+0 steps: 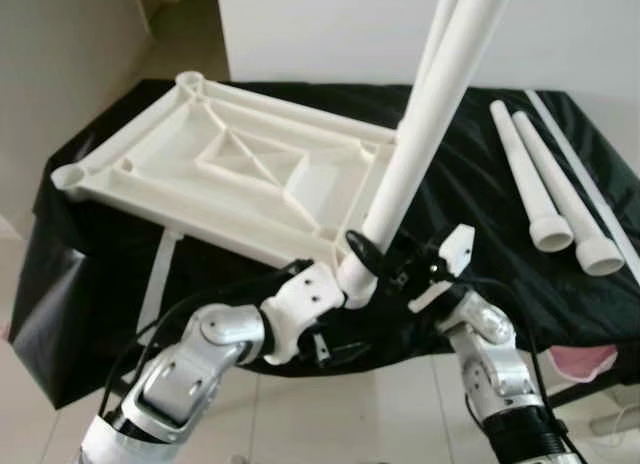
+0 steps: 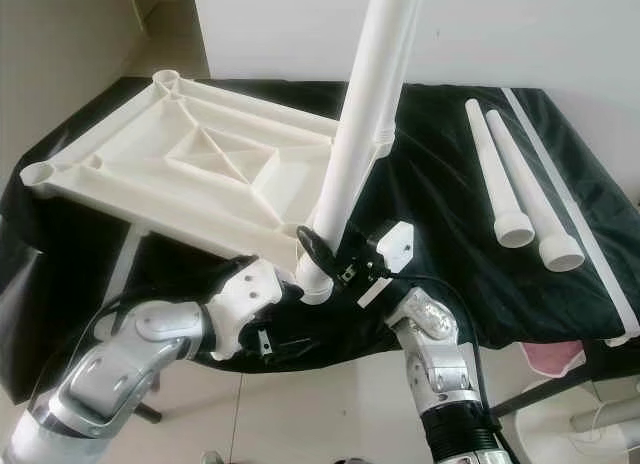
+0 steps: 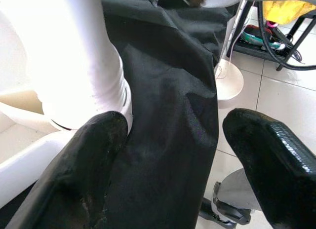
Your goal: Building children table
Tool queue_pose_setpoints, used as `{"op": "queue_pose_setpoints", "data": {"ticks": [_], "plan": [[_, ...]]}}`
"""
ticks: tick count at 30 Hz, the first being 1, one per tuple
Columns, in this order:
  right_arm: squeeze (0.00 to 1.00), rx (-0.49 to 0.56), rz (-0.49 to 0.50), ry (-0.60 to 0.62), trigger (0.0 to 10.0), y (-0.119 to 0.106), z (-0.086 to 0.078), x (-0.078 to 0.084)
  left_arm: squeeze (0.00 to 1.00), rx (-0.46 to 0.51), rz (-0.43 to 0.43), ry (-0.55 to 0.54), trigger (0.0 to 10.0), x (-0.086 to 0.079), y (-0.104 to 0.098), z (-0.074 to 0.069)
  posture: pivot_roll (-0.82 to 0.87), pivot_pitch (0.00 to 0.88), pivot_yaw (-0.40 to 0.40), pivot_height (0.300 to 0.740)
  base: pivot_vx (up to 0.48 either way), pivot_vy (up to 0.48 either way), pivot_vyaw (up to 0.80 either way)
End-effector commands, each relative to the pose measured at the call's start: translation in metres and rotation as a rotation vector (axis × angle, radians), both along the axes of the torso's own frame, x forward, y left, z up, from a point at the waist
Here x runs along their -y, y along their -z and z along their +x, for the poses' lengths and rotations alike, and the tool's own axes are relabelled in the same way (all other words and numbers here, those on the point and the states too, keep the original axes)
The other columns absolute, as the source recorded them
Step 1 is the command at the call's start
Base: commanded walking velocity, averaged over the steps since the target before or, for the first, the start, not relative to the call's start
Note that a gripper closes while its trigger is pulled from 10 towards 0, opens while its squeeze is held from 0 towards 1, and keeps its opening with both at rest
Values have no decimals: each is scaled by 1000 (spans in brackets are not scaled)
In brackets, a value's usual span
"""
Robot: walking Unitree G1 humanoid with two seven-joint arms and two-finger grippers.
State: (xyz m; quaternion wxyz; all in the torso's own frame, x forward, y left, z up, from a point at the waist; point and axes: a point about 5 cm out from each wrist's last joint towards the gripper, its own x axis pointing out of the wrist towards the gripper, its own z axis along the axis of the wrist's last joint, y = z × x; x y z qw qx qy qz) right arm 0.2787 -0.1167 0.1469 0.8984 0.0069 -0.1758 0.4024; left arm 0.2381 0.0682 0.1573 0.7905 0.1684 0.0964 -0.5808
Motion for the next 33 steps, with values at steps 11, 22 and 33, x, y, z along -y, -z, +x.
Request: {"op": "queue_pose_setpoints", "data": {"ticks": [11,22,33], "plan": [[0,-72,-256,-26,10000,42,-10,1,0,15,-12,3,10000,2,-6,0,20,114,-12,740,0,0,0],[0,-151,-11,17,10000,27,1,6,0,18,-11,1,10000,2,-6,1,22,107,-13,740,0,0,0],[0,-233,398,16,10000,-9,17,16,0,21,-9,1,10000,2,-7,2,28,101,-14,740,0,0,0]]}}
